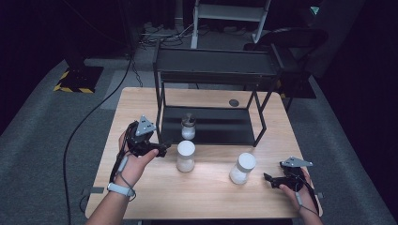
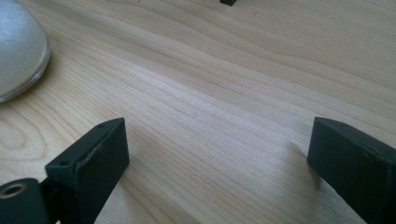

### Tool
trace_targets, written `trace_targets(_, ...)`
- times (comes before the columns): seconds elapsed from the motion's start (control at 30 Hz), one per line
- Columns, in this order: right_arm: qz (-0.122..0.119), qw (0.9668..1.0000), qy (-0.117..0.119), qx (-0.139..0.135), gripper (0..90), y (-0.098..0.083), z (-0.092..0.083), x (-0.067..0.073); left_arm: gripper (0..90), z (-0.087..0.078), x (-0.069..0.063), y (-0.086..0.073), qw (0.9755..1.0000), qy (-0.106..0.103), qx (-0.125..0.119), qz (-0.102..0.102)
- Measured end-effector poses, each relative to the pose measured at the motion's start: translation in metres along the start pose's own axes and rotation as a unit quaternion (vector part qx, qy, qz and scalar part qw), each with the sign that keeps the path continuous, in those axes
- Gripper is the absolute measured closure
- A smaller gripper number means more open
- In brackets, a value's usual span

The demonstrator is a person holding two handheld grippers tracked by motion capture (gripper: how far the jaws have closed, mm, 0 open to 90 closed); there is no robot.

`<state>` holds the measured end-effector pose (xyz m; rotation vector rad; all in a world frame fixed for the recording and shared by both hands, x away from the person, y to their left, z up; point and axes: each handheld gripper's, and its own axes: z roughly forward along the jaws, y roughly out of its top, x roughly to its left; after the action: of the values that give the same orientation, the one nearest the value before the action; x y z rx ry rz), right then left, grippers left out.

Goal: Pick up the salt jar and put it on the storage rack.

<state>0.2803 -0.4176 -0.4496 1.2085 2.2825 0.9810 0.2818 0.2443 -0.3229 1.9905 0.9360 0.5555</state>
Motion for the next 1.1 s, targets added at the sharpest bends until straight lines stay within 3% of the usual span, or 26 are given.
trace_targets(0.2,0.0,1.0,0.0,0.0,5.1,0.0,0.0,0.0,7.5,0.0,0.003,-0.015,1.0,-0.007,-0.002,-0.005)
trace_targets(0.77,0.0,1.0,0.0,0.0,5.2,0.0,0.0,0.0,7.7,0.0,0.0,-0.052,0.9998,0.005,0.011,-0.015)
trace_targets(1.1,0.0,1.0,0.0,0.0,5.2,0.0,0.0,0.0,8.1,0.01,0.0,-0.076,0.9992,0.007,0.031,-0.022)
